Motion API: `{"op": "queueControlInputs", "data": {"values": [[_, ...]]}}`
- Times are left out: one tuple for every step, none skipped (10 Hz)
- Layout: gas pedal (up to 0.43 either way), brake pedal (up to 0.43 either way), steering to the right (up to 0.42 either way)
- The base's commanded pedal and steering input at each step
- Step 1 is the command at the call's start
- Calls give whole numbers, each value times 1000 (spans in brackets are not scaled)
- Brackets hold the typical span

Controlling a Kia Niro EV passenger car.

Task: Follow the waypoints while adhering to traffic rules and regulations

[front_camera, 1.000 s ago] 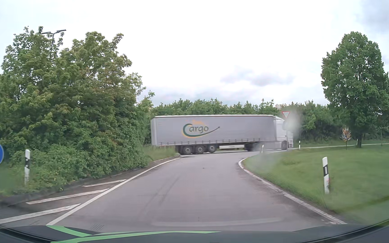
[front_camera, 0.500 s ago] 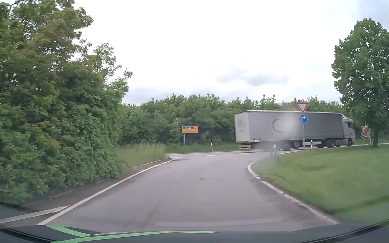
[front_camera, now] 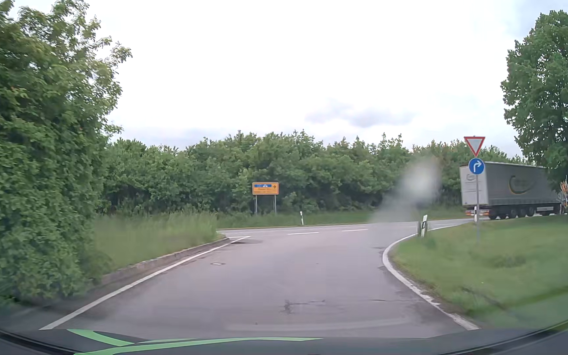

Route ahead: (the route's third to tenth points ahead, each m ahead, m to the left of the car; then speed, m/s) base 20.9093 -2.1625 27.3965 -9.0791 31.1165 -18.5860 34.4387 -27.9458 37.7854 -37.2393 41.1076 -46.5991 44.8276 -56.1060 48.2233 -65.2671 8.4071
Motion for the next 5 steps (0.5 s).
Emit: {"op": "queueControlInputs", "data": {"values": [[0, 220, 41], [0, 213, 50], [0, 220, 56], [0, 226, 62], [0, 232, 70]]}}
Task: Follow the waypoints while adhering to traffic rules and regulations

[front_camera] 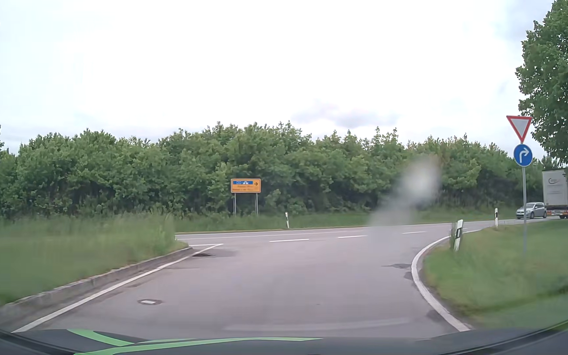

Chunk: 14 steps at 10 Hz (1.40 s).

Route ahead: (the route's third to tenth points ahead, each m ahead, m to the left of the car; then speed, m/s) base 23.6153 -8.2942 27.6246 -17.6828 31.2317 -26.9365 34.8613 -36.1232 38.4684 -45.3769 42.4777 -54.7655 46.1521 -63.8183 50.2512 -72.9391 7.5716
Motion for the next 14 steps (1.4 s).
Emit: {"op": "queueControlInputs", "data": {"values": [[0, 238, 76], [0, 244, 79], [0, 250, 81], [0, 268, 86], [0, 274, 92], [0, 274, 97], [0, 280, 104], [0, 280, 107], [0, 287, 109], [0, 287, 110], [0, 287, 110], [0, 287, 112], [0, 287, 119], [0, 287, 125]]}}
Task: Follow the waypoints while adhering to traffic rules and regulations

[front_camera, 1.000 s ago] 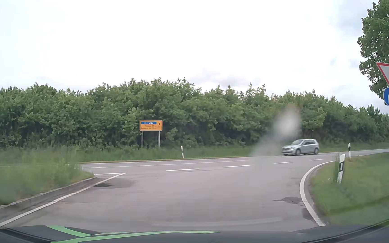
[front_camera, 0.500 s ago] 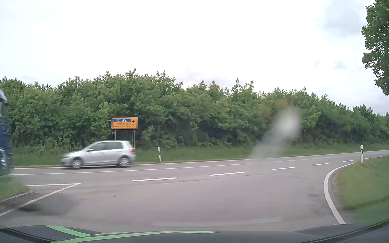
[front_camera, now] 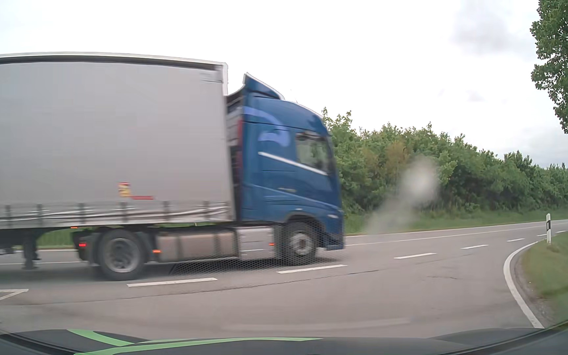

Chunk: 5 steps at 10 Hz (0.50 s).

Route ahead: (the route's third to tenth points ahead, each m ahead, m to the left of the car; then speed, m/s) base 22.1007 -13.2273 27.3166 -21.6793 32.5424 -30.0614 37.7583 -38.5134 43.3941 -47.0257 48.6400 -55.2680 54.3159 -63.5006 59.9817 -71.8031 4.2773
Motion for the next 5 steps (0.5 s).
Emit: {"op": "queueControlInputs", "data": {"values": [[0, 293, 128], [0, 293, 128], [0, 293, 126], [0, 293, 126], [0, 293, 127]]}}
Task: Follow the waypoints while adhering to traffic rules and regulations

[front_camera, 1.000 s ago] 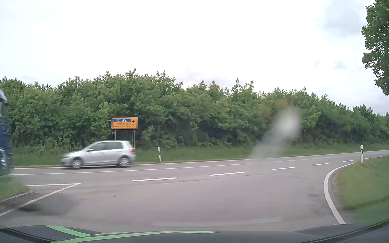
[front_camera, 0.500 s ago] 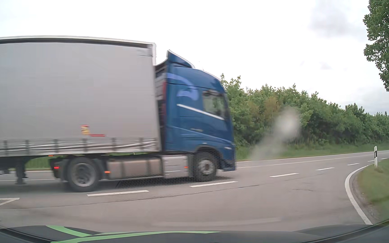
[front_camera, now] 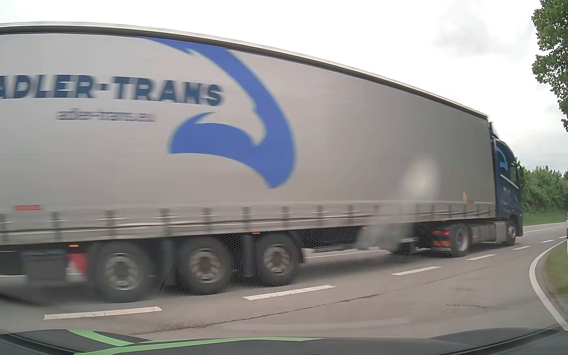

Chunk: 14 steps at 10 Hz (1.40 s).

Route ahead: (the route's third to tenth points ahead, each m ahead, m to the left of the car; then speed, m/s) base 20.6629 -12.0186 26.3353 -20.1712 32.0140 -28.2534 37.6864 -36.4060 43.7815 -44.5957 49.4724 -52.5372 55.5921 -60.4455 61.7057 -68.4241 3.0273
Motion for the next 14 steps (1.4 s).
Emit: {"op": "queueControlInputs", "data": {"values": [[0, 293, 126], [0, 293, 126], [0, 287, 124], [0, 280, 121], [0, 280, 120], [0, 268, 120], [0, 268, 120], [0, 268, 120], [0, 268, 119], [0, 262, 118], [0, 256, 118], [0, 244, 118], [0, 232, 118], [0, 226, 118]]}}
